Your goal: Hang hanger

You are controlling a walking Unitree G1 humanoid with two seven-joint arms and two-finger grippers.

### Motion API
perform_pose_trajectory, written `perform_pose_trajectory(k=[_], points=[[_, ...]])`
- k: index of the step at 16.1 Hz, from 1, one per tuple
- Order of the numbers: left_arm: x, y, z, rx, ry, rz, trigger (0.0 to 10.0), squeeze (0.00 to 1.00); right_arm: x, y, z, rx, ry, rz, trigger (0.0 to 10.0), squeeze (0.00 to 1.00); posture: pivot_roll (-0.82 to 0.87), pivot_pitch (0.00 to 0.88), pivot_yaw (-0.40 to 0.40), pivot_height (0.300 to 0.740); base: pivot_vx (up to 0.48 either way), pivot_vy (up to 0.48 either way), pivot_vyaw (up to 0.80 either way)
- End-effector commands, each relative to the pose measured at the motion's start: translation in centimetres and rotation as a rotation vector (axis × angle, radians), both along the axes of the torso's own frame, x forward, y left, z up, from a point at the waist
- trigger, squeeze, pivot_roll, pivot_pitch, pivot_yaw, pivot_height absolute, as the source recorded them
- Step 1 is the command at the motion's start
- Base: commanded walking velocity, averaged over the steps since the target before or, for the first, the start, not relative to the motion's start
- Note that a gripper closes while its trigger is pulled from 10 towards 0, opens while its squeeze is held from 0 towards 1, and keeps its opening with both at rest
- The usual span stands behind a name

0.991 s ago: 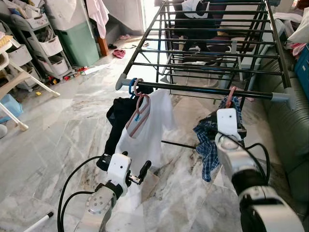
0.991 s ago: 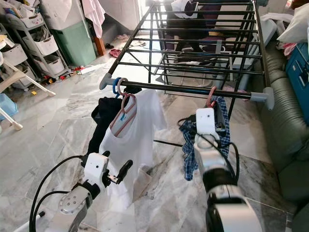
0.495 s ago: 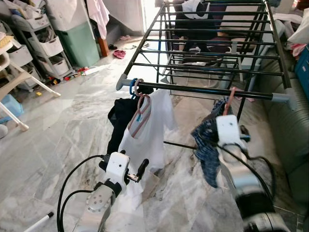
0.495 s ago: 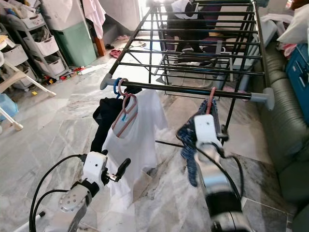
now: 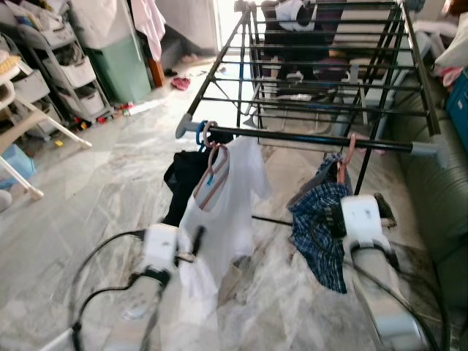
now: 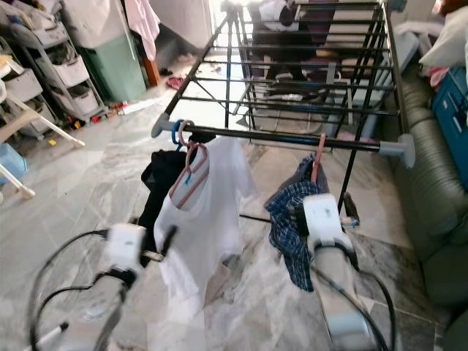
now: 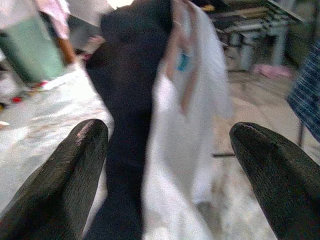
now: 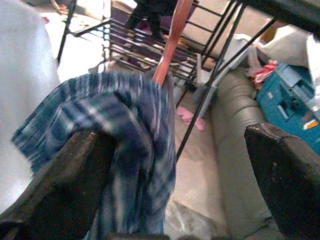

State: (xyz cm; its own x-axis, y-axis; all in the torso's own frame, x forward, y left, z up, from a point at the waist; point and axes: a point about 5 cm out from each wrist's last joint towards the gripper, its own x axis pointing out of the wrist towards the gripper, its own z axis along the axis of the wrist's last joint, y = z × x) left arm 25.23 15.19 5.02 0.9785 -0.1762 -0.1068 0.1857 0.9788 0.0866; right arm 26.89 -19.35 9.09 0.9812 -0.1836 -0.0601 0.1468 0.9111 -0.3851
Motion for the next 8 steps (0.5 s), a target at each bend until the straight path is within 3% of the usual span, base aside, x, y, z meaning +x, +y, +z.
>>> perform_pose_trajectory(k=[1,3,5,8], points=[[-0.2,0.5,0.4,0.002,-0.013,0.026,10.0,0.0,-0.2,0.4,0.8,0.027,-0.04,0.032,10.0,0.53,-0.17,0.0,0.1,0.74,0.0,0.0,0.0],[-0.9,1.8,1.6,0.023,-0.06,0.072,10.0,0.0,-2.0,0.5,-0.4,0.117,-0.016,0.055,10.0,0.53,-0.17,0.0,0.102,0.74,0.0,0.0,0.0],[-1.8,2.4,2.2,0.06,-0.08,0.093,10.0,0.0,-2.8,0.7,-0.9,0.136,0.0,0.057,10.0,0.52,-0.17,0.0,0.101,0.74,0.0,0.0,0.0],[-2.9,3.1,0.6,0.065,0.002,0.133,10.0,0.0,-3.0,0.8,-0.9,0.162,0.003,0.053,10.0,0.47,-0.18,0.0,0.097,0.74,0.0,0.0,0.0]])
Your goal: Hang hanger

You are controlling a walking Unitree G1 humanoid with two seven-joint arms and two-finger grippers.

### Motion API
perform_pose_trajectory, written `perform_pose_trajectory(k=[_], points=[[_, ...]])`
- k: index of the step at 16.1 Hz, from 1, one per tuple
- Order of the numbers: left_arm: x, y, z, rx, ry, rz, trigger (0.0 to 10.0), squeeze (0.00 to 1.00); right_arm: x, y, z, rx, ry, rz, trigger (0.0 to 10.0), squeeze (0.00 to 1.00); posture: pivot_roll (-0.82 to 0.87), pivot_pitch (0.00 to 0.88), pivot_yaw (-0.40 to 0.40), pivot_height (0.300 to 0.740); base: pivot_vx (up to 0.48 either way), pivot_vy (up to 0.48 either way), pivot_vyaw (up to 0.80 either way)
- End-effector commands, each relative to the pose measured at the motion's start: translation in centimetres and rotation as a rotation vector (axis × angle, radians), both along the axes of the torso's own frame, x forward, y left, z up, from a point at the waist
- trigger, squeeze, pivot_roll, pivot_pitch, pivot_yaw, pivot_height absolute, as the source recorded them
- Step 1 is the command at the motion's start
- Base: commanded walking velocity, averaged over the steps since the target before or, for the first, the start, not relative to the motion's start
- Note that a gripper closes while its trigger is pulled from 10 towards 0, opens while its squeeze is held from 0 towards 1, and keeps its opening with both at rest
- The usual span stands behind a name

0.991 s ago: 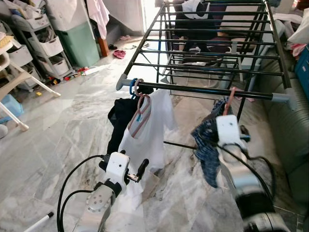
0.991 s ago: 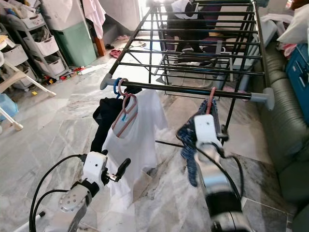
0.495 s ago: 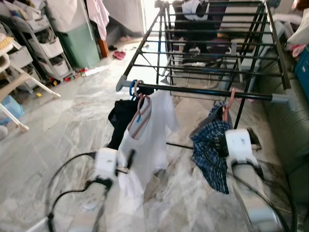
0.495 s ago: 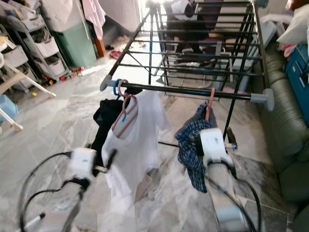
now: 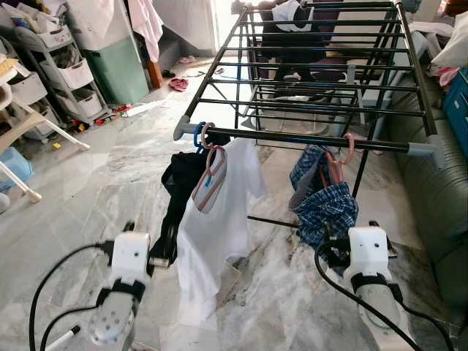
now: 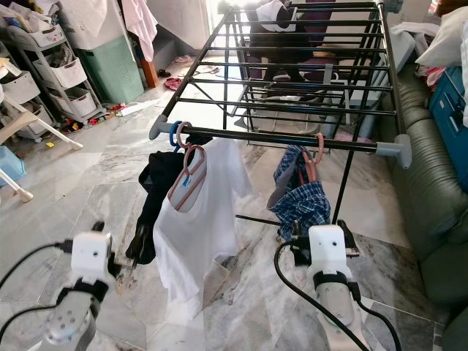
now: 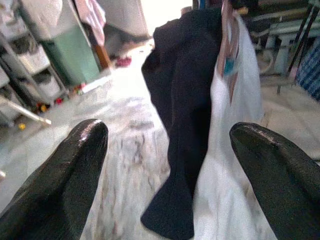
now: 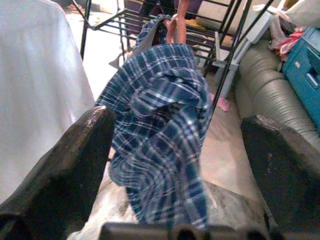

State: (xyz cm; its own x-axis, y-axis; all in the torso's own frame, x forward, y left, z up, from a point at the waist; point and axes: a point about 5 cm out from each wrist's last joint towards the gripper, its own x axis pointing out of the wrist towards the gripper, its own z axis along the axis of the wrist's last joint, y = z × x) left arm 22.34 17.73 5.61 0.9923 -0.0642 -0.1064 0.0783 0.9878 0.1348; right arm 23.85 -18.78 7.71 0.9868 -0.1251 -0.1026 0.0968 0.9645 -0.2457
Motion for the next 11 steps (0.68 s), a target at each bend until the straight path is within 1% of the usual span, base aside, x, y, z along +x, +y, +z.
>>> perform_pose_trajectory(k=[1,4,7,8,9,11], points=[[0.0,0.4,-0.4,0.004,0.026,0.019,10.0,0.0,0.2,0.0,0.4,0.01,-0.01,0.006,10.0,0.38,-0.18,0.0,0.094,0.74,0.0,0.0,0.0],[0.4,0.0,-0.6,-0.008,0.045,0.025,10.0,0.0,0.8,-0.2,0.8,-0.031,-0.016,0.031,10.0,0.38,-0.17,0.0,0.081,0.74,0.0,0.0,0.0],[0.6,-0.1,-0.7,-0.023,0.059,0.026,10.0,0.0,1.1,-0.1,0.7,-0.008,-0.009,0.034,10.0,0.37,-0.17,0.0,0.078,0.74,0.0,0.0,0.0],[0.6,-0.1,-0.8,-0.03,0.064,0.026,10.0,0.0,1.2,0.0,0.6,0.004,-0.007,0.037,10.0,0.31,-0.16,0.0,0.079,0.74,0.0,0.0,0.0],[0.6,-0.1,-0.8,-0.036,0.07,0.027,10.0,0.0,1.3,0.2,0.6,0.021,-0.007,0.041,10.0,0.22,-0.16,0.0,0.08,0.74,0.0,0.277,0.0],[0.7,-0.1,-0.8,-0.035,0.069,0.021,10.0,0.0,1.4,0.5,0.6,0.027,-0.006,0.045,10.0,0.2,-0.16,0.0,0.082,0.74,0.0,0.353,0.0]])
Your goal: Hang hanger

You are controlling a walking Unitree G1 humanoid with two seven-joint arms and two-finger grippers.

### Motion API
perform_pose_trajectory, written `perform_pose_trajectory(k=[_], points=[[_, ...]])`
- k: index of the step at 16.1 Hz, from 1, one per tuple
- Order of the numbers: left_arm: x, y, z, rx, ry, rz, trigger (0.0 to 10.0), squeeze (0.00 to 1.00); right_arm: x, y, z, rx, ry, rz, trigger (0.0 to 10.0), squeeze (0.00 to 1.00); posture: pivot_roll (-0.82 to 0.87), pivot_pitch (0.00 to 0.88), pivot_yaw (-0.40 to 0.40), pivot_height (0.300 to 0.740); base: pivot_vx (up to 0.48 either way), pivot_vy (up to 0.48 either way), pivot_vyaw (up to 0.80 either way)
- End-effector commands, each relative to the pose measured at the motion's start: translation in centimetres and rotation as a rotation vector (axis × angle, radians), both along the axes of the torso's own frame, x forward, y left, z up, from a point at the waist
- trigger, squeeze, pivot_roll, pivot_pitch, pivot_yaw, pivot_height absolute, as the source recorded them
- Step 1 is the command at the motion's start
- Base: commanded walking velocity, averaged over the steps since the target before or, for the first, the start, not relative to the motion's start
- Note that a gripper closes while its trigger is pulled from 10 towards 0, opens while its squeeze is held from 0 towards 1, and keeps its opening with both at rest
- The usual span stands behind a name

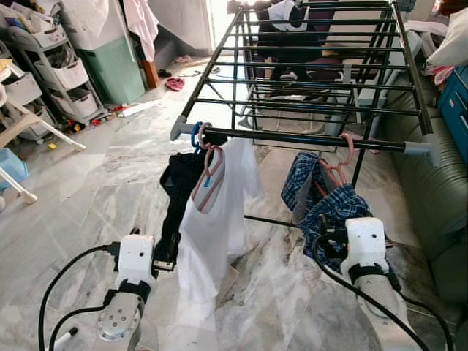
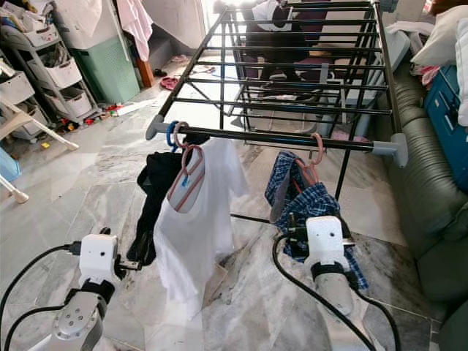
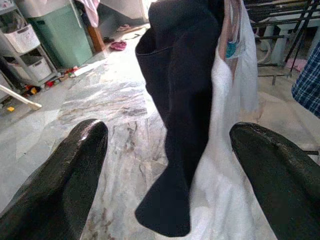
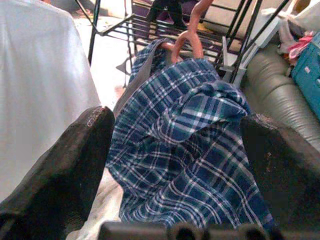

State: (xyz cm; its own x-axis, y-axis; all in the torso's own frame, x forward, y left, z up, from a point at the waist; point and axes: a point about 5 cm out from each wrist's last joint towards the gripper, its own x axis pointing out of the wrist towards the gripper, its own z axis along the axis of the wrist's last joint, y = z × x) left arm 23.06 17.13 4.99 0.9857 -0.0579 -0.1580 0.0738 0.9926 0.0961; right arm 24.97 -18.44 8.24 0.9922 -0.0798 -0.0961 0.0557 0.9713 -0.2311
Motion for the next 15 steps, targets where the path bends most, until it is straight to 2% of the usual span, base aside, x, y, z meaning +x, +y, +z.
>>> perform_pose_trajectory(k=[1,5,10,12,15], points=[[0.05,0.51,-0.16,0.0,0.014,0.006,10.0,0.0,0.3,0.16,0.03,0.013,0.004,0.001,10.0,0.19,-0.16,0.0,0.083,0.74,0.0,0.401,-0.43],[0.19,0.36,-0.15,-0.001,0.015,-0.013,10.0,0.0,0.58,0.21,-0.04,0.014,0.008,0.004,10.0,0.15,-0.16,0.0,0.083,0.74,0.0,0.455,-0.73],[0.12,0.07,-0.21,0.001,0.017,-0.028,10.0,0.0,0.77,0.23,-0.09,0.005,0.01,0.014,10.0,0.15,-0.16,0.0,0.076,0.74,0.0,0.48,-0.7],[-0.04,0.07,-0.38,0.006,0.029,-0.024,10.0,0.0,0.88,0.28,-0.08,0.003,0.009,0.02,10.0,0.15,-0.15,0.0,0.073,0.74,0.0,0.384,0.0],[-0.1,0.15,-0.46,0.034,0.032,-0.017,10.0,0.0,0.89,0.57,-0.15,0.007,0.008,0.037,10.0,0.16,-0.15,0.0,0.075,0.74,0.0,0.0,0.0]])
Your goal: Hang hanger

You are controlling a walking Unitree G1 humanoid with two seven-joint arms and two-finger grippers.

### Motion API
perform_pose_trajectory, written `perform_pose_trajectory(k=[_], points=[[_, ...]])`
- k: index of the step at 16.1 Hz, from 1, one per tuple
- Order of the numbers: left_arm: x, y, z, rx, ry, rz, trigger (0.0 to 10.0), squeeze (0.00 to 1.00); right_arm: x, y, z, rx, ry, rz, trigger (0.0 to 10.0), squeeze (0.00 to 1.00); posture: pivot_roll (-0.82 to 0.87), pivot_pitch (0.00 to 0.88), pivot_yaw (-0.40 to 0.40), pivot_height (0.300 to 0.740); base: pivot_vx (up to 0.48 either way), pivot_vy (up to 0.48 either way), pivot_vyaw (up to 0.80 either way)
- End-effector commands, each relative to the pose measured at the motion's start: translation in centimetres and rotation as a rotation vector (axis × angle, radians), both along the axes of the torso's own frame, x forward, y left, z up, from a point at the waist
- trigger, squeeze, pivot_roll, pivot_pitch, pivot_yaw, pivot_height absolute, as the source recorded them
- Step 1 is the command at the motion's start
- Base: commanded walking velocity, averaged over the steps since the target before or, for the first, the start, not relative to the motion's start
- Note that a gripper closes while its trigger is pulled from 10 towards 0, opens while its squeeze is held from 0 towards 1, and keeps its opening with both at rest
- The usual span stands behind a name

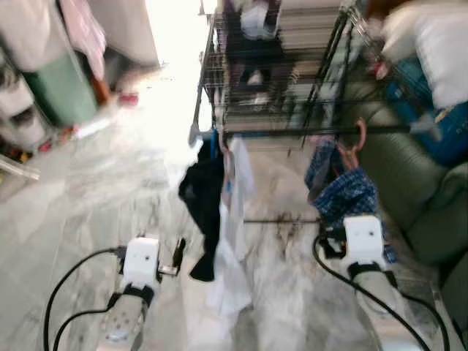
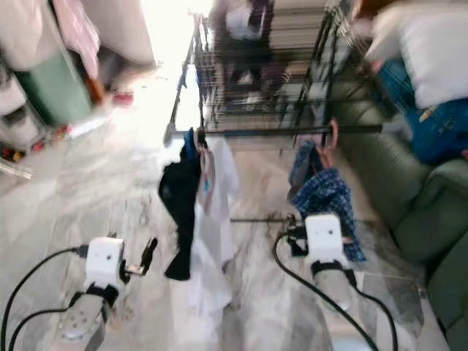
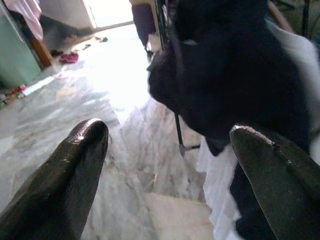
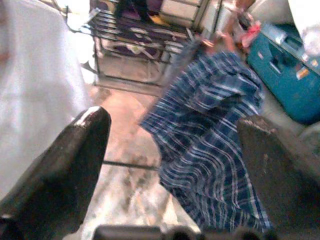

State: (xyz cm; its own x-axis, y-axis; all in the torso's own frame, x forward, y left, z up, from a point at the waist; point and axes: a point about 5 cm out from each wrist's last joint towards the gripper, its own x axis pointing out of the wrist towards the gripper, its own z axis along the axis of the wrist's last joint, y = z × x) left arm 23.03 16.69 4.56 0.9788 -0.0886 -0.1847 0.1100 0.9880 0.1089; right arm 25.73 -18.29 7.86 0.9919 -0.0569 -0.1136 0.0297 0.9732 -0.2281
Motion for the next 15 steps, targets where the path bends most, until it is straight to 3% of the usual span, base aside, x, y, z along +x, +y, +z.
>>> perform_pose_trajectory(k=[1,3,6,12,15], points=[[0.0,0.6,0.0,0.034,0.007,0.022,10.0,0.0,0.1,0.6,0.3,0.011,-0.011,0.031,10.0,0.16,-0.15,0.0,0.075,0.74,0.0,0.0,0.0],[0.0,0.7,-0.1,0.034,0.013,0.026,10.0,0.0,0.0,1.0,0.4,0.009,-0.02,0.058,10.0,0.19,-0.15,0.0,0.078,0.74,0.0,0.0,0.0],[0.0,0.6,-0.2,0.049,0.017,0.031,10.0,0.0,0.0,1.3,0.3,0.02,-0.021,0.066,10.0,0.17,-0.15,0.0,0.079,0.74,0.0,0.0,0.66],[0.2,0.7,-0.3,0.06,0.022,0.031,10.0,0.0,0.1,1.7,0.3,0.038,-0.025,0.079,10.0,0.18,-0.14,0.0,0.089,0.74,0.0,0.0,0.0],[0.3,0.7,-0.2,0.064,0.024,0.023,10.0,0.0,0.1,1.7,0.1,0.04,-0.018,0.07,10.0,0.16,-0.14,0.0,0.093,0.74,-0.25,0.0,0.0]])
